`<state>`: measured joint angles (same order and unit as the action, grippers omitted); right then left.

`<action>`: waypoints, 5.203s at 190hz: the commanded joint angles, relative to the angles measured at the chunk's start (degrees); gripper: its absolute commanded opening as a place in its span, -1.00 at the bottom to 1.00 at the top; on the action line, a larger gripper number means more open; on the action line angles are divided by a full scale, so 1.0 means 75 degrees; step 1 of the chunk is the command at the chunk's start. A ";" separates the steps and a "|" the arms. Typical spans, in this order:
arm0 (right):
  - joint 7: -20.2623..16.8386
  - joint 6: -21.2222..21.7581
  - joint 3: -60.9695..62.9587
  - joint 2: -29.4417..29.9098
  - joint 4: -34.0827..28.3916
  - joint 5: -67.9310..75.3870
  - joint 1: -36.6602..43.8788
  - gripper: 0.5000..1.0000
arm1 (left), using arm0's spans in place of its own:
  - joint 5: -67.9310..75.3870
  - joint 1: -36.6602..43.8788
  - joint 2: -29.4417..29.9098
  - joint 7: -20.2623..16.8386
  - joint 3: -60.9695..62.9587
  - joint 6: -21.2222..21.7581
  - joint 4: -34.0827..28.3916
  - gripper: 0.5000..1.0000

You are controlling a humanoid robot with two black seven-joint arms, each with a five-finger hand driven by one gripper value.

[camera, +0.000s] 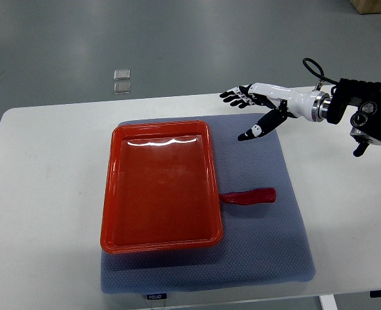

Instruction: Place red pepper on red tray

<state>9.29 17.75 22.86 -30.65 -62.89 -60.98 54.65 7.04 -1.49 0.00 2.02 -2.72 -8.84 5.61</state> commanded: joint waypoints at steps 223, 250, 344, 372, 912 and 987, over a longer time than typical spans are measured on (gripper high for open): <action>-0.0606 0.0504 -0.2837 -0.1433 -0.2419 -0.1642 0.1034 0.29 | -0.0001 0.0000 0.0000 0.0001 0.0000 -0.0005 -0.0009 1.00; -0.0630 0.0282 -0.2907 -0.1491 -0.2666 -0.1642 0.0987 0.29 | -0.0001 0.0000 0.0000 0.0001 0.0000 -0.0005 -0.0009 1.00; -0.1017 -0.0961 -0.3505 -0.1362 -0.2736 -0.1654 0.0940 0.19 | -0.0001 0.0000 0.0000 0.0001 0.0000 -0.0005 0.0014 1.00; -0.1017 -0.1090 -0.3552 -0.1374 -0.2830 -0.1877 0.0823 0.14 | -0.0001 0.0000 0.0000 0.0001 0.0000 0.0006 -0.0009 1.00; -0.1146 -0.1934 -0.2778 0.3595 0.1600 -0.2439 0.1561 0.33 | -0.0001 0.0000 0.0000 0.0001 0.0000 -0.0005 0.0014 1.00; -0.1192 -0.1606 0.0081 0.2001 0.1659 0.0198 0.0940 0.34 | -0.0001 0.0000 0.0000 0.0001 0.0000 0.0006 -0.0009 1.00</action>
<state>0.53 5.70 17.98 -14.39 -51.05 -66.18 64.68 7.03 -1.50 0.00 2.01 -2.73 -8.83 5.65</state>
